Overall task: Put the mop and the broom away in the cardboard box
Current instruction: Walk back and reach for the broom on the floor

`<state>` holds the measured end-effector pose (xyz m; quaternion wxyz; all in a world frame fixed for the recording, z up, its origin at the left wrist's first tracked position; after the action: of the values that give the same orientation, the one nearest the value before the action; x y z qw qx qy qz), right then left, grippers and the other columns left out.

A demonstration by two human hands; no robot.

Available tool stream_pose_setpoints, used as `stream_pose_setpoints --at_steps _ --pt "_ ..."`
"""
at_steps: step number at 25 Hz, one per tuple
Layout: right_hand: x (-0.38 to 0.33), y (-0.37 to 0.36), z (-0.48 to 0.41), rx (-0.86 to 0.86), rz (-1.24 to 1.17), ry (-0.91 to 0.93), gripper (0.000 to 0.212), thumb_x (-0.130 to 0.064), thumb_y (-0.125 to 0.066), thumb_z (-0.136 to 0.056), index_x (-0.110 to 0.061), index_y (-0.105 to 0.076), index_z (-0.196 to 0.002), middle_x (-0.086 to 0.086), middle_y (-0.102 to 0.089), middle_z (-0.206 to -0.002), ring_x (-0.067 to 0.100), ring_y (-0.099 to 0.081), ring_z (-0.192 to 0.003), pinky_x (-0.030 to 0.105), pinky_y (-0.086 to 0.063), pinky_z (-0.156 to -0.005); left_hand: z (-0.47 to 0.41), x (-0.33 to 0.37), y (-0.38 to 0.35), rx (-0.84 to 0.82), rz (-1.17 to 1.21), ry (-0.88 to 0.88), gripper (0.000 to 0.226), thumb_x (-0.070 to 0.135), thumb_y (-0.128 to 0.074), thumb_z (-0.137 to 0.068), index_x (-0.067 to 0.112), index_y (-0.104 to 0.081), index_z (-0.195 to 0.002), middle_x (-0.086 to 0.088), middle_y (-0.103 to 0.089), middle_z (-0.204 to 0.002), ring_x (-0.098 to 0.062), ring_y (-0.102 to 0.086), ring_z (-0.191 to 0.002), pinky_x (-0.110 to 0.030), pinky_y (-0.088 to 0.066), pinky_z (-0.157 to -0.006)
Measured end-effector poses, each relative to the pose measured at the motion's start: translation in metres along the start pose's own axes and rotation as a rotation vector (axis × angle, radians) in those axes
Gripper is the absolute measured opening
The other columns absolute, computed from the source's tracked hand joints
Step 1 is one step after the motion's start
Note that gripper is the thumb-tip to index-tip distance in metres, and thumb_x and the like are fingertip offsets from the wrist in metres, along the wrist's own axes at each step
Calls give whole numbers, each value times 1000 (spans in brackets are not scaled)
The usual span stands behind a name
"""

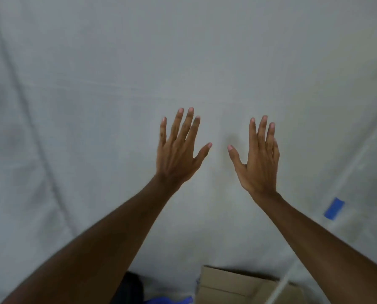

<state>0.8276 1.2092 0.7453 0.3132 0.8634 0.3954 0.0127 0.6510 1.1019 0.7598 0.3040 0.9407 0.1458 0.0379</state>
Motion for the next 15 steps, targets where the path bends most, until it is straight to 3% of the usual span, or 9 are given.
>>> stream_pose_setpoints --at_steps 6,11,15 --pt "-307 18 35 -140 -397 182 86 -69 -36 -96 -26 -4 -163 5 1 -173 25 2 -161 47 -6 -128 105 -209 215 -92 -326 367 78 68 -22 -96 17 -26 -156 -4 -20 -166 -24 -12 -155 -55 -5 -124" --pt "-565 19 158 -333 -654 444 84 -70 -34 -97 -28 -3 -163 4 -1 -174 24 0 -161 49 -14 -128 292 -368 378 -157 -570 623 77 68 -23 -96 18 -29 -155 -2 -23 -165 -24 -16 -154 -57 -9 -123" --pt "-753 22 273 -494 -778 620 85 -69 -35 -97 -28 -2 -163 2 3 -174 24 1 -161 48 -12 -129 447 -473 496 -226 -703 815 76 67 -25 -96 19 -29 -155 -1 -23 -165 -23 -18 -154 -56 -7 -124"
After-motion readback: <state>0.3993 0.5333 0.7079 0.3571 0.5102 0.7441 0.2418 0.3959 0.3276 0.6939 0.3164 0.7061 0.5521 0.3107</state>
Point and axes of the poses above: each hand's wrist, its own z-axis away from the middle knuckle, its own y-axis out of the back of the hand, x = y × z, the point moved 2 cm from there along -z, towards the middle knuckle
